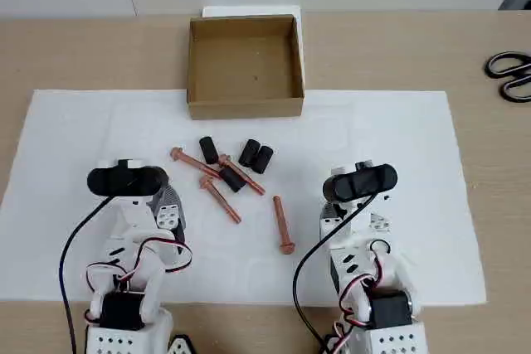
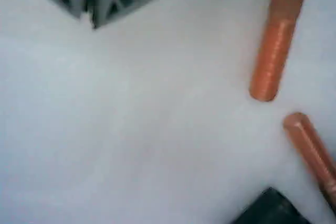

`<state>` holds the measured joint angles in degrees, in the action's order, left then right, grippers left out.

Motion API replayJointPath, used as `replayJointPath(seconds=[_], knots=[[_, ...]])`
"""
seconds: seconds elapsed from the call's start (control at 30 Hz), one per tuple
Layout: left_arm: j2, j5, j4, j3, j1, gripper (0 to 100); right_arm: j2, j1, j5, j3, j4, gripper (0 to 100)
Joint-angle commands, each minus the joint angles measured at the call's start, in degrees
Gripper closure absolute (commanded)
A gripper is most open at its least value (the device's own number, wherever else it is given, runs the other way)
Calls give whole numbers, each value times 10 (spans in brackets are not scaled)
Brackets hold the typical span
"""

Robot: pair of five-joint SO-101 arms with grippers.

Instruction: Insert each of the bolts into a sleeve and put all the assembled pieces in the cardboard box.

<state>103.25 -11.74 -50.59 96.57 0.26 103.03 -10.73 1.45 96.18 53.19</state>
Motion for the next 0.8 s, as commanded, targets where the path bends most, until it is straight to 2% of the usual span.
replayJointPath(seconds=[0.0,0.77], knots=[[7,3,-1,-3,2,986,9,6,4,3,2,993],[7,4,1,-3,9,985,9,6,4,3,2,993]])
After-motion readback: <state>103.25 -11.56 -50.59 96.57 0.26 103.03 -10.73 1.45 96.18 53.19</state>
